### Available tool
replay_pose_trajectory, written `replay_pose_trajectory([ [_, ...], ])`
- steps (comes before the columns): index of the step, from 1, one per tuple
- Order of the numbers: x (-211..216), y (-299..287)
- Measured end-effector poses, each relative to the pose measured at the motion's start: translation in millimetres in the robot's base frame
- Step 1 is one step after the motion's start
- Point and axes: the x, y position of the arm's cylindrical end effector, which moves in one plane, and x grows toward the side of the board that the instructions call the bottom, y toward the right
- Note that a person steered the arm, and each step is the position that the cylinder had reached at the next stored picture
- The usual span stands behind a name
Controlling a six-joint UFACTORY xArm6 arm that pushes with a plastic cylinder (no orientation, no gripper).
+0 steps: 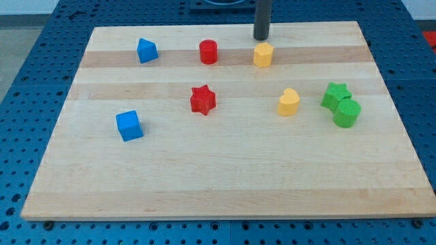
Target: Push the yellow hexagon closer to the yellow heart
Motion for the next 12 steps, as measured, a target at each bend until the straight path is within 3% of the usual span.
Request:
replay_pose_trajectory([
  [4, 91, 7],
  [8, 69, -20],
  [9, 106, -23],
  [12, 117, 17],
])
